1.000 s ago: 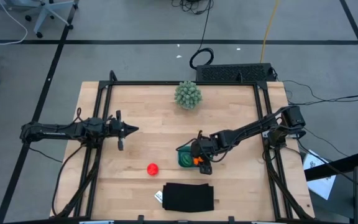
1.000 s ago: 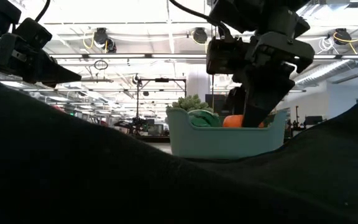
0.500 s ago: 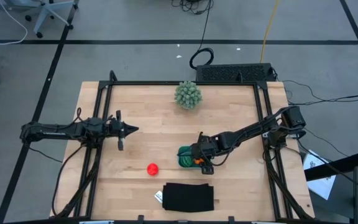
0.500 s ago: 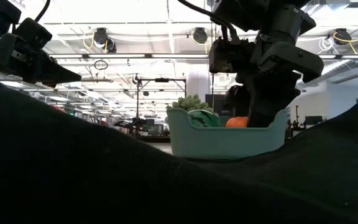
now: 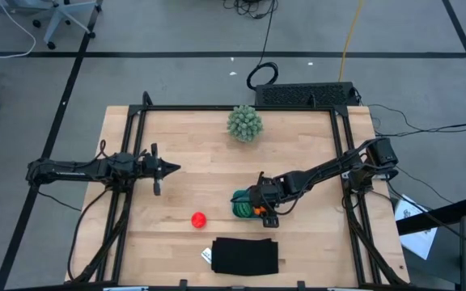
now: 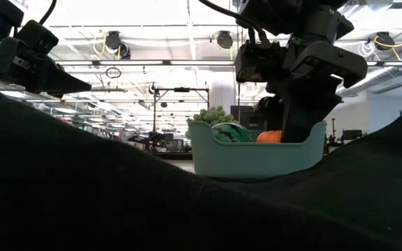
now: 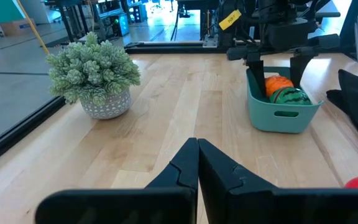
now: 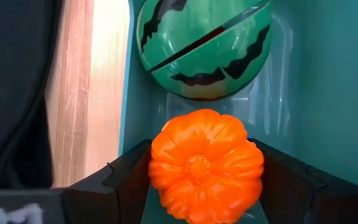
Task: Pick and placing Produce into tupperware
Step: Put the pumpkin into the blue bin
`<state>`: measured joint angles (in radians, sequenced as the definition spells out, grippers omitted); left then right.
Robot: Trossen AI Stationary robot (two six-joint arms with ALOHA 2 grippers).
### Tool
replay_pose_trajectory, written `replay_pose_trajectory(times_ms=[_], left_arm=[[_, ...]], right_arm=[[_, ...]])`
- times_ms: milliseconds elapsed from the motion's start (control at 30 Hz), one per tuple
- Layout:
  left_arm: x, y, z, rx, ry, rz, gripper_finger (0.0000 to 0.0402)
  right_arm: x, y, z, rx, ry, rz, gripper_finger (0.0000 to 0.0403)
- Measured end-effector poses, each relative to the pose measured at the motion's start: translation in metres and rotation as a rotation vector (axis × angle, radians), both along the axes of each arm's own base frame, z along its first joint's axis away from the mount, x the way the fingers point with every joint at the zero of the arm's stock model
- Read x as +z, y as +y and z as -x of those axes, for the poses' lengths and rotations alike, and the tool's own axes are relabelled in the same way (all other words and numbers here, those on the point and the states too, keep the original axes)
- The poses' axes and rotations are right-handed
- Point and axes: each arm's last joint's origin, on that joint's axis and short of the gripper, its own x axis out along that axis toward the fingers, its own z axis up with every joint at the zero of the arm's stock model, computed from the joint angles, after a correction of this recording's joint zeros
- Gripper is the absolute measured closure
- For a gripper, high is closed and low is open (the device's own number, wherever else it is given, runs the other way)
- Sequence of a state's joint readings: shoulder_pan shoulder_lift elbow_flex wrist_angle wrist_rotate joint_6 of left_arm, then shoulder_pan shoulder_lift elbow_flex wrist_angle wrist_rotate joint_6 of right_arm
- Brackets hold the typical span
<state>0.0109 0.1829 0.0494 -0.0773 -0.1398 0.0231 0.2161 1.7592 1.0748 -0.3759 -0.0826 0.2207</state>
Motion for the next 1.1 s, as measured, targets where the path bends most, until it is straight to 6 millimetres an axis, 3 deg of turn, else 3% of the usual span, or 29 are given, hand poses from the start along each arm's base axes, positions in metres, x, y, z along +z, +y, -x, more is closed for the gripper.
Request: replay_pose_trajectory(times_ms=[900,1100], left_arm=[[-0.0001,0.0,0.0,0.0,0.001,0.001,0.0396],[-0.0001,0.0,0.0,0.0,0.001,0.001,0.0396]], right_arm=[[0.0003,-0.0088,-0.0022,-0.035,0.012,-0.061,0.0167],[0.0004,-0.0088,-0.0023,-0.036,0.01,-0.06,0.0149]])
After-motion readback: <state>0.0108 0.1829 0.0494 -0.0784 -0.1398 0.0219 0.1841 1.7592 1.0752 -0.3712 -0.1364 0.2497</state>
